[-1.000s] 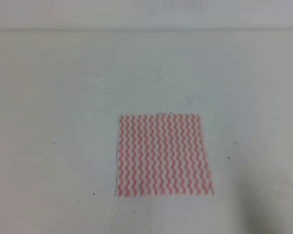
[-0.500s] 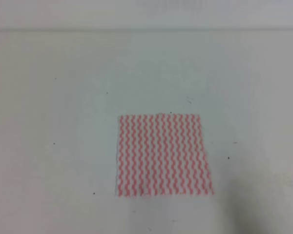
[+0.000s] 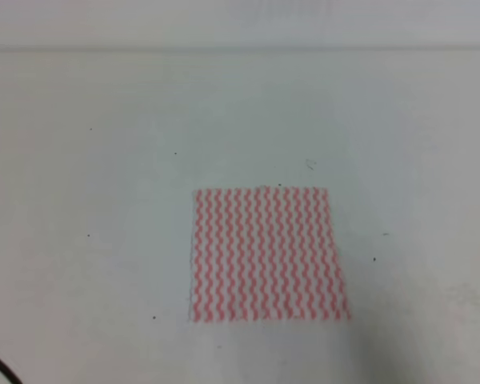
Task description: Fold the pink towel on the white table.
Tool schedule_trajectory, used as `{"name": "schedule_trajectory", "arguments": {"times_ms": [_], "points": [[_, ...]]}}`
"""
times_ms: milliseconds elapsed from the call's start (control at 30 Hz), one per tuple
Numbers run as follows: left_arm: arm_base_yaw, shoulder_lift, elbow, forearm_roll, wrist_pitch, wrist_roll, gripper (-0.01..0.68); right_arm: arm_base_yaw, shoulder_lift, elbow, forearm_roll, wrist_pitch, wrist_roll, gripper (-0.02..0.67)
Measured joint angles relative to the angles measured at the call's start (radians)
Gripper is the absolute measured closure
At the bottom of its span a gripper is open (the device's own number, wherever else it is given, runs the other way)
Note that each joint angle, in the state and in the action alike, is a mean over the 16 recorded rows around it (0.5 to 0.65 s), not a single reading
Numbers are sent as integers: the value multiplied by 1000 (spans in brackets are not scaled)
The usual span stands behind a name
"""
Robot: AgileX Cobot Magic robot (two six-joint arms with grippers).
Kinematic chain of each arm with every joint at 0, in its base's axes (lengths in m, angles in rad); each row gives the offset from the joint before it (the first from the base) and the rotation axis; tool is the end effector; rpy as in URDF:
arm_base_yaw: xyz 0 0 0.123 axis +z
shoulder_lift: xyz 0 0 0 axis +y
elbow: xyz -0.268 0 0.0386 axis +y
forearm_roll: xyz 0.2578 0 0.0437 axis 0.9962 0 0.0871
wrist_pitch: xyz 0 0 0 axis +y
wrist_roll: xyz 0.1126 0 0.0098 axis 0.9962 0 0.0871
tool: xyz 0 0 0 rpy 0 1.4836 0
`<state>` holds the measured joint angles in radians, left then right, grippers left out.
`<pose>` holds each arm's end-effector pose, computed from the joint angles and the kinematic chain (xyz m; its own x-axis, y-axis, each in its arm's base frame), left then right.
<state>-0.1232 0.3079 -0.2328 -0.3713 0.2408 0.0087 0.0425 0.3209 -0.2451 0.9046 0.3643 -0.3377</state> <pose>0.1245 -0.0253 0.2414 -0.2680 -0.3137 -0.9109 0.1212 0.9270 -0.3549 0.1226 0.0369 0.2445 -0.3474 0.4740 -0.8091 -0.1593 0.8204 0.5491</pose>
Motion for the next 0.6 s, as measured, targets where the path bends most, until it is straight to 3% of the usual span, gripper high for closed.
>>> {"name": "schedule_trajectory", "arguments": {"times_ms": [367, 600], "points": [[0, 204, -95, -12, 147, 66, 676, 0, 220, -72, -23, 135, 0, 667], [0, 347, -161, -117, 222, 202, 676, 0, 367, -133, -37, 238, 1, 667]]}}
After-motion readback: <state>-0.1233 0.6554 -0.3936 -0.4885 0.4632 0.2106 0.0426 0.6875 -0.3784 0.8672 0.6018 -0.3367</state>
